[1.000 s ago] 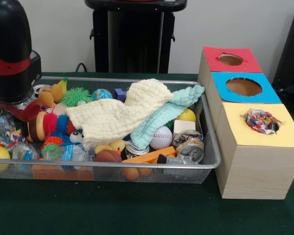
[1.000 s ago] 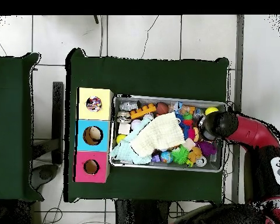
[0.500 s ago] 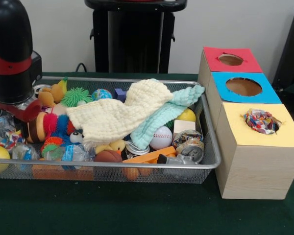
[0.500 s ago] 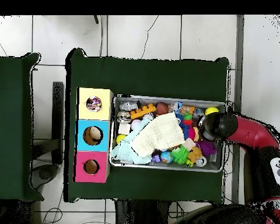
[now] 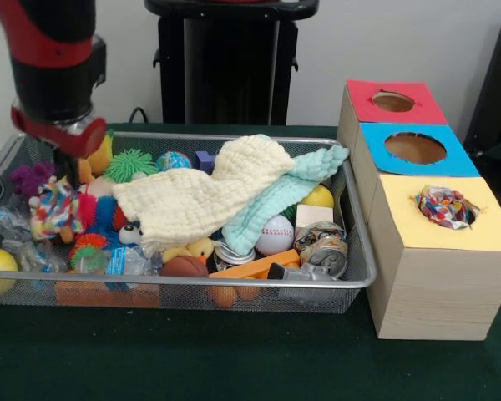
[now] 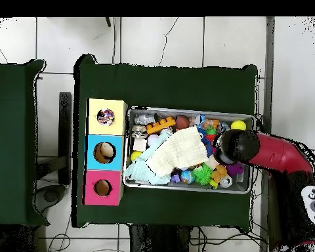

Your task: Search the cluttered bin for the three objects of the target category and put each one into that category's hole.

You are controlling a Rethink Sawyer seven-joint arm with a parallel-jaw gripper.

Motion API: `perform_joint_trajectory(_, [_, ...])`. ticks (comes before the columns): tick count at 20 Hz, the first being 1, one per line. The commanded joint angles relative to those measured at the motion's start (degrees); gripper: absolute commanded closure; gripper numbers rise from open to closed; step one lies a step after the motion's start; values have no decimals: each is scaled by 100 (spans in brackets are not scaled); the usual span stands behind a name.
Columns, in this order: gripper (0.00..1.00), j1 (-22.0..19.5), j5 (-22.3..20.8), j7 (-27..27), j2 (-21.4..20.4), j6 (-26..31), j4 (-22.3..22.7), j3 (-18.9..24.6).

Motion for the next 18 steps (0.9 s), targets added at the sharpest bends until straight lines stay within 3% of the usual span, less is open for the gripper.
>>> perform_joint_trajectory(1, [100, 193, 590, 454, -906, -9, 1628, 345])
perform_joint_trajectory(13, [100, 455, 799, 790, -663, -799, 1868, 169])
perform_joint_trajectory(18, [100, 594, 1035, 826, -822, -635, 1946, 195])
